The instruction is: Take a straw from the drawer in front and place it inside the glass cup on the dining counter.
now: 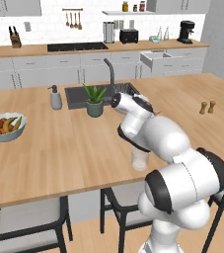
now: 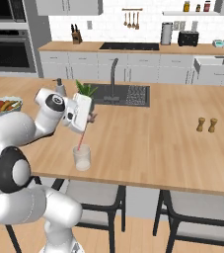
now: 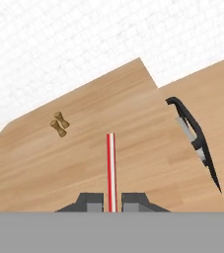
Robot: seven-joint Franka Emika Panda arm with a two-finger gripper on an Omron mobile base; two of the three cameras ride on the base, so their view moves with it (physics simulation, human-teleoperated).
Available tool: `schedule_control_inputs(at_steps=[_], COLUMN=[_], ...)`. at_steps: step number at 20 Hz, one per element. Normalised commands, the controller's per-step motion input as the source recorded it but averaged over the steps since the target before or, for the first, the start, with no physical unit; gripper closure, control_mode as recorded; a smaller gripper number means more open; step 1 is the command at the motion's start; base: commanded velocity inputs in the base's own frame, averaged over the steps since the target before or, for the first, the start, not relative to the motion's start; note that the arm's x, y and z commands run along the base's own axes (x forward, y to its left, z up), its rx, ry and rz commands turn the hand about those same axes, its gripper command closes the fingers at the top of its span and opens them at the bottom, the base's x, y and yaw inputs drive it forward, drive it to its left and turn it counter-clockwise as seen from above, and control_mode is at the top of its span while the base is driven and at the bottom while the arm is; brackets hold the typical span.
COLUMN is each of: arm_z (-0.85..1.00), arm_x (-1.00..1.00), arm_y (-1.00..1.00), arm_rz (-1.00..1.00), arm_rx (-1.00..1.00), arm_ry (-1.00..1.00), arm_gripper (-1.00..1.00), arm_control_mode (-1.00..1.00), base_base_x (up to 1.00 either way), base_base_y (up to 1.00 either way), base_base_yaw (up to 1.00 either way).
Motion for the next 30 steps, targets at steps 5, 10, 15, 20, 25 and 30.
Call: schedule_control_inputs(at_steps=[5, 10, 15, 20, 25, 30], arm_z=[-0.30, -0.36, -0.48, -0.42, -0.44, -0.45], arm_x=[0.32, 0.05, 0.00, 0.04, 0.19, 0.29], arm_y=[0.24, -0.06, 0.15, 0.02, 0.02, 0.33], arm_rz=[-0.09, 0.00, -0.03, -0.05, -0.04, -0.08], arm_rx=[0.00, 0.04, 0.00, 0.00, 0.00, 0.00], arm_ry=[-0.02, -0.11, -0.11, -0.13, -0.17, -0.15], arm_gripper=[1.00, 1.00, 1.00, 1.00, 1.00, 1.00], arm_control_mode=[-1.00, -1.00, -1.00, -1.00, -1.00, -1.00], base_base_x=[0.00, 0.00, 0.00, 0.00, 0.00, 0.00], base_base_y=[0.00, 0.00, 0.00, 0.00, 0.00, 0.00], base_base_yaw=[0.00, 0.00, 0.00, 0.00, 0.00, 0.00])
